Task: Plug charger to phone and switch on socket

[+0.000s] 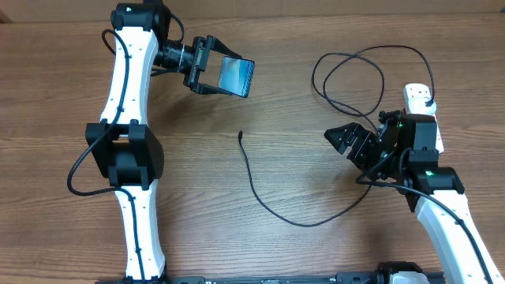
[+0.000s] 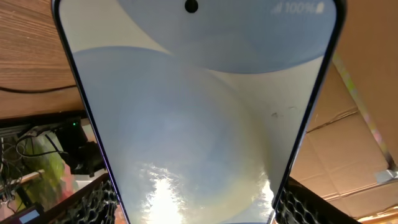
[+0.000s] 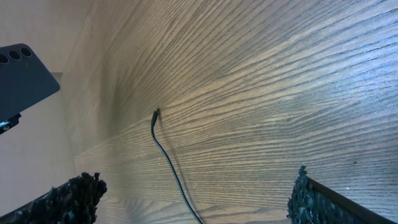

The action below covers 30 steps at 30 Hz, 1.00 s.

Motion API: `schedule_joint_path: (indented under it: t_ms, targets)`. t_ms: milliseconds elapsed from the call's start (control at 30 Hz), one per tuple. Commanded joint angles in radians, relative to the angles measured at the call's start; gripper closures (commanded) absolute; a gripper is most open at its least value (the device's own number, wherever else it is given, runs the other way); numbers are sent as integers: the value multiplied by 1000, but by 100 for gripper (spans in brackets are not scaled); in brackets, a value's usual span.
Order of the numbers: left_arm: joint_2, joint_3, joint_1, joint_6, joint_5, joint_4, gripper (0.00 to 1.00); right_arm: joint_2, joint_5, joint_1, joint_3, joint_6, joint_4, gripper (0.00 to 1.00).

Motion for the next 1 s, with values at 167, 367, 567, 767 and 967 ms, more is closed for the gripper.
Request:
schedule_joint_path:
  t_ms: [167, 367, 567, 767, 967]
  targets:
    - [-5, -1, -8, -17, 46, -3, 96, 1, 7, 4, 27, 3, 5, 0]
    - [-5, -1, -8, -17, 45, -3, 96, 1, 7, 4, 27, 3, 5, 0]
    - [-5, -1, -8, -18, 36, -3, 96, 1, 7, 4, 27, 3, 6, 0]
    - [-5, -1, -8, -18, -7, -3, 96, 1, 7, 4, 27, 3, 6, 0]
    - [-5, -1, -8, -18, -8, -3, 96, 1, 7, 4, 27, 3, 6, 0]
